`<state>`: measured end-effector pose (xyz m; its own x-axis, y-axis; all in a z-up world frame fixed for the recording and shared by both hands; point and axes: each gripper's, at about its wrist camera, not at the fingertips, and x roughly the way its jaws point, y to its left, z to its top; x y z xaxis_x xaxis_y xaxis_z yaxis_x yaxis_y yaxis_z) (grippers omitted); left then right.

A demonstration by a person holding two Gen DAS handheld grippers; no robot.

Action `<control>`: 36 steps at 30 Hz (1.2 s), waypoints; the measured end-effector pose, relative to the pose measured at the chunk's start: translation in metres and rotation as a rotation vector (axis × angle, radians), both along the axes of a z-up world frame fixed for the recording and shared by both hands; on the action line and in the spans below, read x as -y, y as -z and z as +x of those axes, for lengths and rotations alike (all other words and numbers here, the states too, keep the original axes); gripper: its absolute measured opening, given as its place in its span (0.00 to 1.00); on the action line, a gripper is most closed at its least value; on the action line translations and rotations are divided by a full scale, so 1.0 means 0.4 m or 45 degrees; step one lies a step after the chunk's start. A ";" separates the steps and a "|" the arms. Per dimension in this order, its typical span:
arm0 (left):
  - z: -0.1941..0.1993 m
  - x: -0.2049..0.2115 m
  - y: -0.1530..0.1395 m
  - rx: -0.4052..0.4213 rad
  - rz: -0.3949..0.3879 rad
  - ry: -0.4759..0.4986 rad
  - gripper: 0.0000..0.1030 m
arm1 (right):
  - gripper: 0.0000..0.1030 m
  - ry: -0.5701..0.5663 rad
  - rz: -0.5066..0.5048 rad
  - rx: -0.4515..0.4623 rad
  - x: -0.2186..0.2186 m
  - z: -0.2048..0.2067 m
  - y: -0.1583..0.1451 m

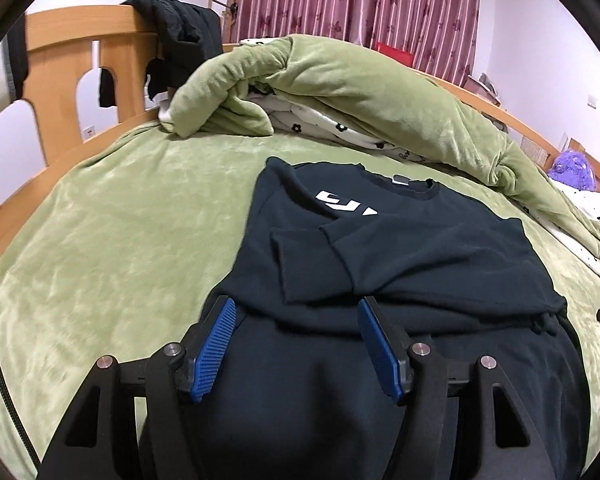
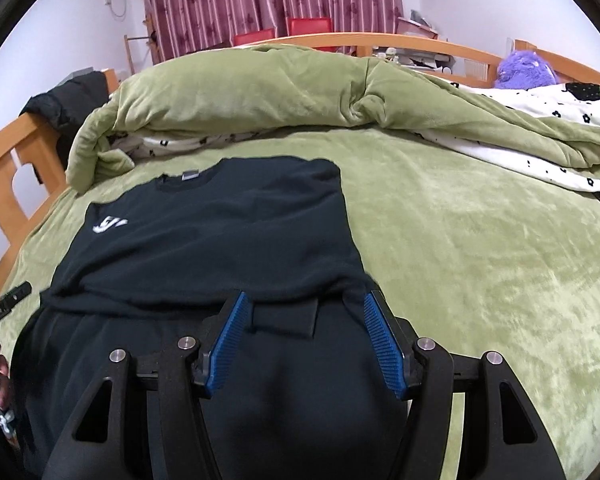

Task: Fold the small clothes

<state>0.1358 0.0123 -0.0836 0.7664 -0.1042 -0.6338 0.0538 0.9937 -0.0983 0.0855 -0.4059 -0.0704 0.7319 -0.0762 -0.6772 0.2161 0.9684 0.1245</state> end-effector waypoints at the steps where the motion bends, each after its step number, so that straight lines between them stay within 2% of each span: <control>1: -0.013 -0.005 -0.003 0.001 0.003 -0.003 0.60 | 0.59 0.001 0.001 -0.009 -0.003 -0.017 0.002; 7: -0.112 -0.015 -0.040 0.017 0.044 0.022 0.60 | 0.59 0.063 -0.015 -0.018 -0.011 -0.130 0.002; 11: -0.184 -0.011 -0.065 0.051 0.101 0.018 0.60 | 0.59 0.107 -0.087 0.001 -0.024 -0.207 0.008; 18: -0.280 -0.004 -0.082 0.063 0.127 0.034 0.60 | 0.57 0.127 -0.099 0.015 -0.024 -0.307 0.009; 29: -0.362 -0.016 -0.043 -0.003 0.097 0.036 0.60 | 0.57 0.097 -0.007 0.001 -0.031 -0.385 -0.001; 36: -0.388 -0.069 -0.007 -0.073 0.017 -0.002 0.60 | 0.57 0.061 -0.013 -0.049 -0.040 -0.418 0.025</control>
